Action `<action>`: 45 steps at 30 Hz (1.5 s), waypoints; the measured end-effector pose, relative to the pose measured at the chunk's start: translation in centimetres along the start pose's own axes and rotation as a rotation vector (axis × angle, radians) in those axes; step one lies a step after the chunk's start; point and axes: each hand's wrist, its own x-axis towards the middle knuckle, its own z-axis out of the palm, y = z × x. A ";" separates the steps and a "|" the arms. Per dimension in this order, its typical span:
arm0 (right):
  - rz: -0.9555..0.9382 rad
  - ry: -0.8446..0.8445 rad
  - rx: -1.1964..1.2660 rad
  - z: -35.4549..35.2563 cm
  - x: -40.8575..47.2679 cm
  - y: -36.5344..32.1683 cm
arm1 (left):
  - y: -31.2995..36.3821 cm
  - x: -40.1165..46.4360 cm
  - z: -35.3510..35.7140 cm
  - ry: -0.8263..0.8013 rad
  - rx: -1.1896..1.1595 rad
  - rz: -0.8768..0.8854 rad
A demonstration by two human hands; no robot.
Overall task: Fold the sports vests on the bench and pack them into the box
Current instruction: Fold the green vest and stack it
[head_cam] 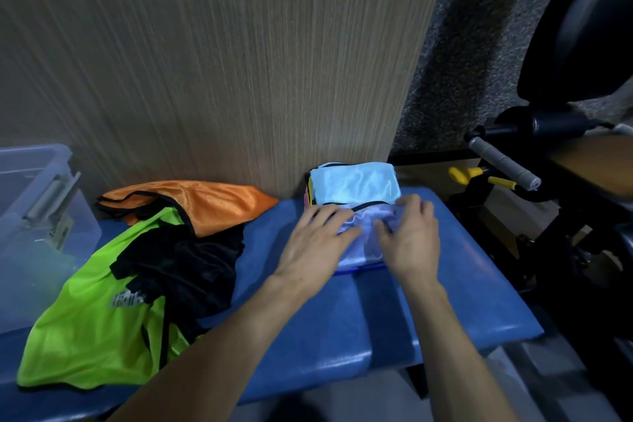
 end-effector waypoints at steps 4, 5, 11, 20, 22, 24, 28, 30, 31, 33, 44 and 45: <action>-0.418 0.120 -0.228 1.7 -1.6 -0.6 | -1.2 -0.1 1.0 -0.134 -0.084 -0.033; -0.437 0.102 -0.272 2.0 -1.9 -0.6 | -1.4 0.2 0.9 -0.152 -0.118 -0.029; -0.372 -0.037 -0.419 2.0 -3.6 -0.5 | -1.4 4.0 -1.0 -0.157 -0.191 -0.095; -0.280 -0.228 -0.251 2.2 -3.0 0.8 | -5.5 7.1 1.6 -0.669 -0.179 -0.136; -0.254 -0.282 -0.196 2.3 -2.9 1.0 | -5.6 7.3 1.4 -0.658 -0.179 -0.145; -0.237 -0.311 -0.133 2.0 -2.6 1.2 | -5.4 7.4 1.1 -0.627 -0.145 -0.151; -0.202 -0.328 -0.100 1.3 -2.2 1.5 | -5.2 7.4 1.2 -0.549 -0.100 -0.190; -0.199 -0.339 -0.104 1.4 -2.1 1.5 | -4.9 7.4 1.4 -0.526 -0.103 -0.219; -0.203 -0.346 -0.115 1.4 -2.1 1.5 | -4.7 7.3 1.3 -0.514 -0.118 -0.257; -0.203 -0.366 -0.143 1.4 -2.0 1.5 | -4.5 7.2 1.0 -0.462 -0.112 -0.327; -0.317 -0.226 -0.322 1.6 -1.9 0.7 | -4.2 11.1 2.4 -0.581 -0.025 -0.055; -0.317 -0.245 -0.319 1.6 -1.9 0.7 | -4.6 11.1 2.7 -0.589 -0.060 -0.071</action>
